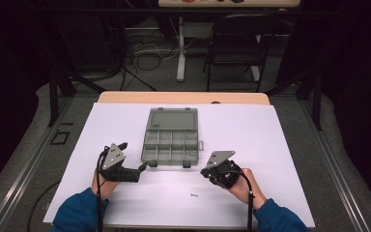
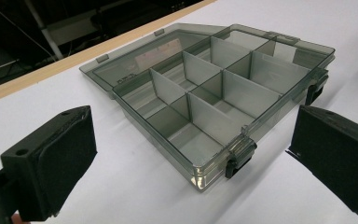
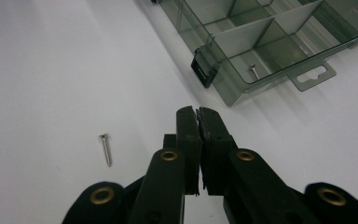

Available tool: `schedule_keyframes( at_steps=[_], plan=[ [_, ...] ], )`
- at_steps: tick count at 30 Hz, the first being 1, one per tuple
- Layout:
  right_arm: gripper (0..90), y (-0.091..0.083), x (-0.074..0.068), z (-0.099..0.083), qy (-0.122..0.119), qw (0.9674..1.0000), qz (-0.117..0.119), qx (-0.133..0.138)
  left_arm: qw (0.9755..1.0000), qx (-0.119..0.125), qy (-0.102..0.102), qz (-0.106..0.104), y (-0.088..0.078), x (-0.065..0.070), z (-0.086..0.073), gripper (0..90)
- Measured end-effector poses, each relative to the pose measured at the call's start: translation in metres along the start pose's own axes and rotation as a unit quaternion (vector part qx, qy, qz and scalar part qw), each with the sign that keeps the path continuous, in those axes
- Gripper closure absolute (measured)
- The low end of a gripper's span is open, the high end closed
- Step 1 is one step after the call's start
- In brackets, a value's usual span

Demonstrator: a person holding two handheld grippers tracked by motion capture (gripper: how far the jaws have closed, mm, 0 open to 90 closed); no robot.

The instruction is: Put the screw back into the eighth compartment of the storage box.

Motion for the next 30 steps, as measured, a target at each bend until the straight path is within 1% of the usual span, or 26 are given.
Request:
schedule_keyframes(
  at_steps=[3, 5, 7, 9, 10, 12, 13, 15, 23, 25, 29, 30],
  plan=[
    [88.1, -0.002, 0.002, 0.001, 0.000, 1.0000, -0.002, 0.001, 1.0000, 0.002, -0.001, 0.002, 0.000, 0.000, 0.000, 0.0],
    [88.1, -0.003, 0.003, 0.002, 0.000, 1.0000, -0.006, 0.007, 1.0000, 0.003, -0.001, 0.002, 0.000, 0.000, 0.000, 0.0],
    [88.1, -0.004, 0.004, 0.003, 0.000, 1.0000, -0.007, 0.004, 1.0000, 0.003, -0.001, 0.002, 0.000, 0.000, 0.001, 0.0],
    [88.1, -0.005, 0.005, 0.005, 0.002, 0.9999, -0.011, 0.010, 1.0000, 0.001, 0.000, 0.001, 0.000, 0.000, 0.000, 0.0],
    [88.1, -0.006, 0.006, 0.005, -0.001, 0.9999, -0.012, 0.005, 1.0000, 0.000, -0.001, -0.001, 0.000, 0.000, 0.000, 0.0],
    [88.1, -0.007, 0.008, 0.008, 0.001, 0.9998, -0.015, 0.010, 1.0000, 0.004, -0.001, 0.003, 0.000, 0.000, 0.001, 0.0],
    [88.1, -0.008, 0.009, 0.009, 0.001, 0.9997, -0.018, 0.014, 1.0000, 0.004, 0.003, 0.004, -0.001, 0.000, 0.001, 0.0],
    [88.1, -0.010, 0.010, 0.012, 0.000, 0.9998, -0.018, 0.009, 1.0000, 0.004, -0.001, 0.002, 0.000, 0.000, 0.001, 0.0],
    [88.1, -0.012, 0.015, 0.024, -0.007, 0.9995, -0.028, 0.016, 1.0000, 0.003, 0.001, 0.002, -0.001, 0.000, 0.001, 0.0],
    [88.1, -0.012, 0.016, 0.027, -0.009, 0.9994, -0.029, 0.019, 1.0000, 0.006, -0.002, 0.002, -0.001, 0.000, 0.001, 0.0],
    [88.1, -0.012, 0.018, 0.033, -0.012, 0.9993, -0.030, 0.017, 1.0000, 0.006, -0.002, 0.001, 0.000, 0.000, 0.001, 0.0],
    [88.1, -0.012, 0.019, 0.034, -0.012, 0.9991, -0.033, 0.023, 1.0000, 0.007, -0.001, 0.000, -0.001, 0.000, 0.001, 0.0]
  ],
)
Point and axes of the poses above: each handheld gripper's, and its own axes: y roughly forward along the jaws, z roughly out of its top, x roughly to its right, the point moved 7 cm from there along y, roughly forward along the jaws, and after that the axes turned 3 degrees about -x, right-handed, at the moved point
